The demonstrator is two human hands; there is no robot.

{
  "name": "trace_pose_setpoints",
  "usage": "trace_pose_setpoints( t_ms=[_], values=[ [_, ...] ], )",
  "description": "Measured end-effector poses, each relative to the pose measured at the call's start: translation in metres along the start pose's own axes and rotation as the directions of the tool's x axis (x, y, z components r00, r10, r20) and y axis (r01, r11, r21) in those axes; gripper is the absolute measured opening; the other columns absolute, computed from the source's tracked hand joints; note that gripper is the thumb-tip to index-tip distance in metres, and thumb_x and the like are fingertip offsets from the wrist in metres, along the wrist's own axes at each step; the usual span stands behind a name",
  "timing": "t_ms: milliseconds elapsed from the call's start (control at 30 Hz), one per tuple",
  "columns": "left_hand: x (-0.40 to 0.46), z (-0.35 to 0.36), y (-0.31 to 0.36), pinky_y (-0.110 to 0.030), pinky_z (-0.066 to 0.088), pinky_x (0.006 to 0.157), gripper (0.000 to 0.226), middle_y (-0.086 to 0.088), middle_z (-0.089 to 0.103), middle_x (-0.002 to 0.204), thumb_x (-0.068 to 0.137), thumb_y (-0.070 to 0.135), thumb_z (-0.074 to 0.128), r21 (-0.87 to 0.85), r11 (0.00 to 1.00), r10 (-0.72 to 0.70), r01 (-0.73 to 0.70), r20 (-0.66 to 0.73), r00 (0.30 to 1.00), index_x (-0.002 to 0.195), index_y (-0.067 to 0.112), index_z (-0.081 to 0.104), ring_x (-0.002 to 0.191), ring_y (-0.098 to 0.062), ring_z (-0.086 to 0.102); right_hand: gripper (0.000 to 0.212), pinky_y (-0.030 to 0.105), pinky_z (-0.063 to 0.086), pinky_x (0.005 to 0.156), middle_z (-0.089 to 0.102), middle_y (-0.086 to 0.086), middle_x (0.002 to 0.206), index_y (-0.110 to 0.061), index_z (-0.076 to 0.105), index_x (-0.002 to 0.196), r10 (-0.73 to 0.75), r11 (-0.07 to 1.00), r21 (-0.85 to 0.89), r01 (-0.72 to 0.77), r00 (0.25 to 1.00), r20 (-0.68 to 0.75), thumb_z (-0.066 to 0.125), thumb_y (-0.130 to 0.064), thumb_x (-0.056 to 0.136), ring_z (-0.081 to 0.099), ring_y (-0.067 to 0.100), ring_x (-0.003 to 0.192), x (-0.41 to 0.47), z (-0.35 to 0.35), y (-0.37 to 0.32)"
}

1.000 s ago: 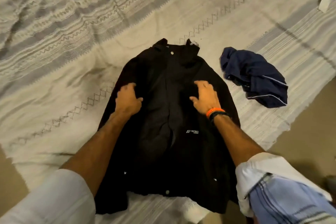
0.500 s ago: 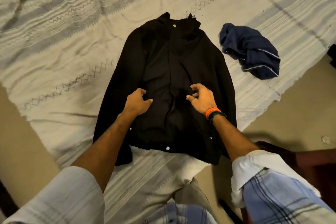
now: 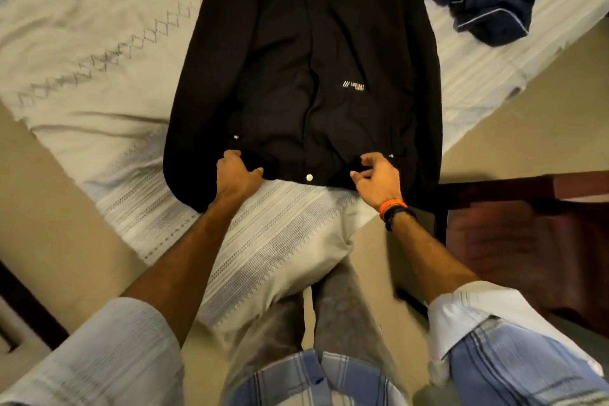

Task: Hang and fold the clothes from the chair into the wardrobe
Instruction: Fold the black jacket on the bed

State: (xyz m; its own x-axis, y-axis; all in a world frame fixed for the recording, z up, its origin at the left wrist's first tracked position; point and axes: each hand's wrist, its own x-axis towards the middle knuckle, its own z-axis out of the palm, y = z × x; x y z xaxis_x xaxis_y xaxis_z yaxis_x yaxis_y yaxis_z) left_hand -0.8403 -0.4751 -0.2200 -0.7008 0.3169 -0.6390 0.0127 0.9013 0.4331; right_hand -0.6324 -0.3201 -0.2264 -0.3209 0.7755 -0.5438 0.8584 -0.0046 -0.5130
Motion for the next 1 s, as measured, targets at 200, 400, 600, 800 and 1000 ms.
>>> trace_pose_setpoints(
  t_ms=[200,400,600,800,1000],
  values=[
    [0.013,0.015,-0.008,-0.031,0.038,0.106,0.068,-0.025,0.023,0.150,0.093,0.017,0.066,-0.051,0.996,-0.076,0.070,-0.120,0.990,0.146,-0.002,0.028,0.129,-0.036,0.045,0.046,0.038,0.043,0.101,0.046,0.018,0.133,-0.003,0.052,0.128,0.079,0.995,-0.050,-0.091,0.975,-0.207,0.069,-0.019,0.089,0.051,0.034,0.119,-0.002,0.019,0.034],
    [0.030,0.030,-0.009,-0.033,0.042,0.103,0.068,-0.021,0.033,0.146,0.089,0.022,0.071,-0.245,0.939,-0.293,0.239,-0.215,0.932,0.141,0.000,0.033,0.129,-0.034,0.047,0.054,0.047,0.040,0.097,0.039,0.021,0.137,-0.003,0.043,0.131,0.292,0.950,0.020,-0.313,0.858,-0.422,0.067,-0.027,0.089,0.042,0.041,0.124,0.005,0.030,0.046],
    [0.045,0.044,-0.025,-0.035,0.049,0.089,0.058,-0.011,0.054,0.138,0.090,0.016,0.064,-0.675,0.593,-0.494,0.439,0.125,0.860,0.141,0.005,0.040,0.123,-0.028,0.057,0.073,0.052,0.039,0.101,0.031,0.019,0.144,-0.003,0.034,0.139,0.377,0.922,0.101,-0.373,0.813,-0.444,0.074,-0.030,0.085,0.037,0.039,0.128,0.016,0.043,0.052],
    [0.043,0.052,-0.033,-0.024,0.051,0.092,0.051,0.000,0.067,0.104,0.091,0.004,0.063,-0.791,0.558,-0.367,0.250,0.034,0.929,0.137,0.021,0.048,0.092,-0.010,0.068,0.075,0.051,0.035,0.104,0.032,0.018,0.146,-0.003,0.031,0.141,0.565,0.825,0.285,-0.488,0.723,-0.397,0.072,-0.032,0.087,0.034,0.038,0.133,0.022,0.046,0.060],
    [0.040,0.043,-0.047,-0.036,0.055,0.094,0.020,0.000,0.073,0.100,0.076,0.030,0.082,-0.785,0.603,-0.294,0.144,-0.052,0.954,0.085,0.021,0.066,0.099,-0.017,0.069,0.056,0.035,0.038,0.100,0.060,0.018,0.126,-0.005,0.053,0.127,0.516,0.846,0.357,-0.395,0.775,-0.365,0.076,-0.032,0.083,0.052,0.034,0.122,0.021,0.034,0.080]
  ],
)
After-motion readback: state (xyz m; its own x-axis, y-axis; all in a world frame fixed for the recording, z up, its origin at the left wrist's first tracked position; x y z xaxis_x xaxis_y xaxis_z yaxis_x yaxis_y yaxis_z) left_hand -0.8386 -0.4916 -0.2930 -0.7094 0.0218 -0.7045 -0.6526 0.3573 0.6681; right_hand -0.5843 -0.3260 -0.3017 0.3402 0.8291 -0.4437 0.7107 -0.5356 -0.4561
